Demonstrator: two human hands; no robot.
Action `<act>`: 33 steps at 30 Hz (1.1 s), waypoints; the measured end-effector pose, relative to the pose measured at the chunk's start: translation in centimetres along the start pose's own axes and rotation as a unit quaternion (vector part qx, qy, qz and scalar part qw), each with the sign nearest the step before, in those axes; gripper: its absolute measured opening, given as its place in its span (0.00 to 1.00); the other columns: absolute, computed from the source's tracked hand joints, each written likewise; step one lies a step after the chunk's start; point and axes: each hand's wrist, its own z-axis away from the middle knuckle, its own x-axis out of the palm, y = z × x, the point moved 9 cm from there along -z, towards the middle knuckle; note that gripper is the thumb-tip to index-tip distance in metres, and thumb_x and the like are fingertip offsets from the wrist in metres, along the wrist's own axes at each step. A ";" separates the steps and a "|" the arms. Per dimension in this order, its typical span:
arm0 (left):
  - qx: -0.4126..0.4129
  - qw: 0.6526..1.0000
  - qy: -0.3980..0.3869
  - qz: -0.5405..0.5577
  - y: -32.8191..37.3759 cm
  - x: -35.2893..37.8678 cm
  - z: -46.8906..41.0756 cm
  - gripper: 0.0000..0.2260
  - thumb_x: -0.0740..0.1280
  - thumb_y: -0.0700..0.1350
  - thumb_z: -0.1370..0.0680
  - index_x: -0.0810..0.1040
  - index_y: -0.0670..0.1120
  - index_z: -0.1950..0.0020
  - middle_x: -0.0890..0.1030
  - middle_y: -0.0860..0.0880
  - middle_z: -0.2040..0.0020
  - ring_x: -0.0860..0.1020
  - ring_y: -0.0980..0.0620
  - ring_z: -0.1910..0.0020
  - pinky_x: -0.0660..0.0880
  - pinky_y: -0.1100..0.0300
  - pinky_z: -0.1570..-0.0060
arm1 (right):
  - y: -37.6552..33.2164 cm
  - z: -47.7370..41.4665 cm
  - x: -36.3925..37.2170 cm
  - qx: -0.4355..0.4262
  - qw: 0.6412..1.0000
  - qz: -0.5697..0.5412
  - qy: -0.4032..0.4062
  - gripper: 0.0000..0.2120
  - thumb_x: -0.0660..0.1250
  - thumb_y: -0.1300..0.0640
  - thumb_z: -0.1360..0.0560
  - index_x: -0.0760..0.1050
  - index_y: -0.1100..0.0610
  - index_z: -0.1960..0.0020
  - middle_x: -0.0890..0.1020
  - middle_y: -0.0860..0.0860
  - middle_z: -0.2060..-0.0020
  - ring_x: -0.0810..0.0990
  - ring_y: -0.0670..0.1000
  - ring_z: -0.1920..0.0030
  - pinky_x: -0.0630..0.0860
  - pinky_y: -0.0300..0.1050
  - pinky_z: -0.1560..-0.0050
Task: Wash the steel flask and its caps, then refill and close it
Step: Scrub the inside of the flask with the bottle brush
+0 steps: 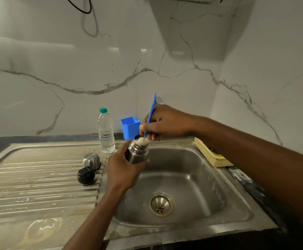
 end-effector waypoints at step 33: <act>-0.001 1.000 0.009 0.012 0.4 0.0 0.3 0.32 0.86 0.49 0.36 0.75 0.68 0.39 0.82 0.73 0.53 0.80 0.71 0.50 0.75 0.68 0.51 | 0.1 -0.3 -0.4 0.028 0.995 0.061 0.077 0.17 0.67 0.50 0.17 0.85 0.59 0.58 0.87 0.50 0.66 0.85 0.44 0.66 0.79 0.38 0.55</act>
